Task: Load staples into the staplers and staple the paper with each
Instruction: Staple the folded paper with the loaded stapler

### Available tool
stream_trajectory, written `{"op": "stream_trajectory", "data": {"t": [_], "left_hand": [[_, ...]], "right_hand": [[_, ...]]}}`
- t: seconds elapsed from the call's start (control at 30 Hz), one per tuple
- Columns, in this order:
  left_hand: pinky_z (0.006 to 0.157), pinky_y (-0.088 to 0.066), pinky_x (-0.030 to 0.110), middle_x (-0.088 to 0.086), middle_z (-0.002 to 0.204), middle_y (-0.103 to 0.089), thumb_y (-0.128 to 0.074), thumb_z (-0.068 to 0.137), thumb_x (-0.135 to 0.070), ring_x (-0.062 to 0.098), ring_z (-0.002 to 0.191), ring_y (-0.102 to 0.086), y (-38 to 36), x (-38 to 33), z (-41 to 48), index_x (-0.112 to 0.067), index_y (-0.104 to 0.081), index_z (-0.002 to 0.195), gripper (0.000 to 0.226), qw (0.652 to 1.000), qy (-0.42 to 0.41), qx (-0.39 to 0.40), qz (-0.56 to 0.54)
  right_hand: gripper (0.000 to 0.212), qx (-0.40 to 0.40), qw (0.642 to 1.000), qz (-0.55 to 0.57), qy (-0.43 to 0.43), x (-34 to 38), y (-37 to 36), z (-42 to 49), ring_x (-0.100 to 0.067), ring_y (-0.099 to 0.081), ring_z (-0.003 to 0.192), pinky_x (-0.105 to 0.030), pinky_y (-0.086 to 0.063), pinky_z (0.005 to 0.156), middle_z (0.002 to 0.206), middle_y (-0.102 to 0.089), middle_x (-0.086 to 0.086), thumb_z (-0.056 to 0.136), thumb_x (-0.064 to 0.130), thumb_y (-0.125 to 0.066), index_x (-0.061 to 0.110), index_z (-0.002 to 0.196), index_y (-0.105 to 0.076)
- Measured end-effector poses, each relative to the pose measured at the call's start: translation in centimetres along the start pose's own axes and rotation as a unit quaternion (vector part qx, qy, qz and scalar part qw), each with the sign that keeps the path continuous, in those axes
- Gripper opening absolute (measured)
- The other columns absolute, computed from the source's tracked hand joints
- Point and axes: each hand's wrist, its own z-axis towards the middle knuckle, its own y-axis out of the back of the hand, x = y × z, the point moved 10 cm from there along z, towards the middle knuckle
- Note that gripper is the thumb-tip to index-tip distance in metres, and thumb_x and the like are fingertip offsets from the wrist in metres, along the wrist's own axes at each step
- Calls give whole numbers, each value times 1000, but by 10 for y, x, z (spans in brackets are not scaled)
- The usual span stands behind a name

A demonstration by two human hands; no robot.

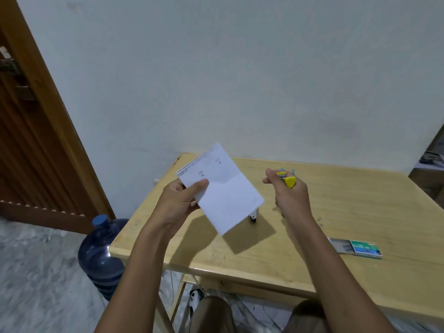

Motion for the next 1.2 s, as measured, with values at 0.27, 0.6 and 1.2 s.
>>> {"op": "stream_trajectory", "data": {"t": [0.27, 0.6, 1.2], "left_hand": [[86, -57, 35, 8, 112, -75, -62, 94, -17, 25, 98, -72, -36, -2, -10, -13, -72, 114, 23, 973, 71, 159, 152], [66, -55, 28, 10, 106, -76, -68, 90, -25, 22, 83, -71, -6, -7, -1, -10, -73, 108, 24, 994, 25, 32, 97], [66, -52, 27, -2, 63, -64, -66, 90, -8, 10, 51, -56, -27, 18, -11, -10, -64, 75, 16, 999, 3, -29, -41]], "right_hand": [[43, 227, 971, -81, 12, 25, -48, -11, -17, -28, 48, -22, -21, 44, 57, -33, -2, 86, 47, -70, 25, 55, -49], [34, 95, 994, 49, -31, 2, -29, -8, -14, -25, 45, -20, -23, 43, 50, -28, 5, 91, 29, -69, 19, 65, -50], [26, 32, 988, 83, -124, -24, -16, -12, -14, -33, 52, -27, -29, 52, 70, -43, 2, 84, 45, -69, 22, 84, -56]]}}
